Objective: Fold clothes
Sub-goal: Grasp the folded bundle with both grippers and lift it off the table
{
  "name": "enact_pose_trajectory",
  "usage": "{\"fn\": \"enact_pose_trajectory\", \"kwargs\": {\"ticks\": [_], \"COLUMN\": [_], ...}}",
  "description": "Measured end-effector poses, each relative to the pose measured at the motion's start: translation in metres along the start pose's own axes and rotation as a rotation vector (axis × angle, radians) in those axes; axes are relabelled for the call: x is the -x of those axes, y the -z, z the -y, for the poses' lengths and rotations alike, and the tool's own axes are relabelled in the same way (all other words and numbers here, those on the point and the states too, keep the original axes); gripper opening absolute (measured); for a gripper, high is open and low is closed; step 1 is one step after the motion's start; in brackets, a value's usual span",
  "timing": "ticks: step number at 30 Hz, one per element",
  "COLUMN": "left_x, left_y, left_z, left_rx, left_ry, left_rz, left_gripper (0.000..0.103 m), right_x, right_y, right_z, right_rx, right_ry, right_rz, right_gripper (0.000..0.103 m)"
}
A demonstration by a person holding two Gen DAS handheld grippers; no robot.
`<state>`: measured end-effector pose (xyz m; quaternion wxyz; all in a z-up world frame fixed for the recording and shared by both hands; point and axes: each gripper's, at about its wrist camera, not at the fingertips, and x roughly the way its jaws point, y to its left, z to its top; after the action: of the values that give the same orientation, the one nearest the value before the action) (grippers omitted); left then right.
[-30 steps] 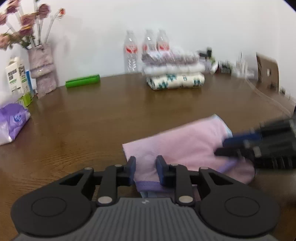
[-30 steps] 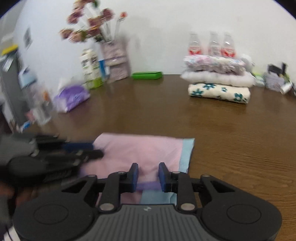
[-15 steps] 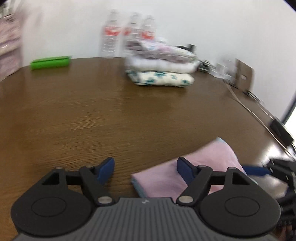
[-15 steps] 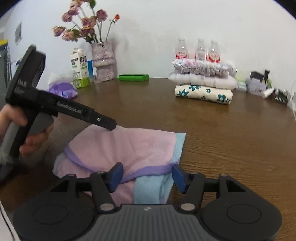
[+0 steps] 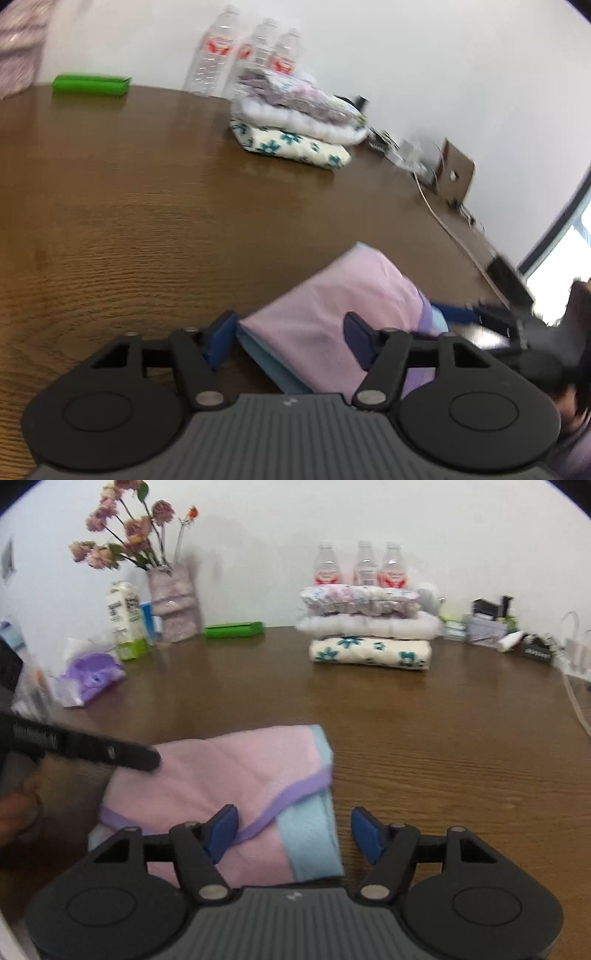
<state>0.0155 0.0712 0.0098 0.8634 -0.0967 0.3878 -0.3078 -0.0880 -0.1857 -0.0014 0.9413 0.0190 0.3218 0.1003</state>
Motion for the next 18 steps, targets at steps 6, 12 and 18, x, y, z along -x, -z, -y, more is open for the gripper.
{"fn": "enact_pose_trajectory", "kwargs": {"ticks": [6,12,18], "left_x": [-0.001,0.001,0.002], "left_y": [0.006,0.008,0.006], "left_z": [0.007,0.015,0.032], "left_rx": [-0.02,-0.016,-0.065], "left_ry": [-0.022,-0.055,-0.126], "left_rz": [0.004,0.031,0.08], "left_gripper": [0.023,0.018,0.005], "right_x": [0.003,0.007,0.007], "right_y": [0.009,0.011,0.01], "right_z": [0.002,-0.002,-0.005], "right_rx": [-0.018,-0.01,-0.023], "right_ry": [-0.006,-0.04,-0.09], "right_rz": [0.017,0.016,0.022], "right_gripper": [0.064,0.024,0.013]}}
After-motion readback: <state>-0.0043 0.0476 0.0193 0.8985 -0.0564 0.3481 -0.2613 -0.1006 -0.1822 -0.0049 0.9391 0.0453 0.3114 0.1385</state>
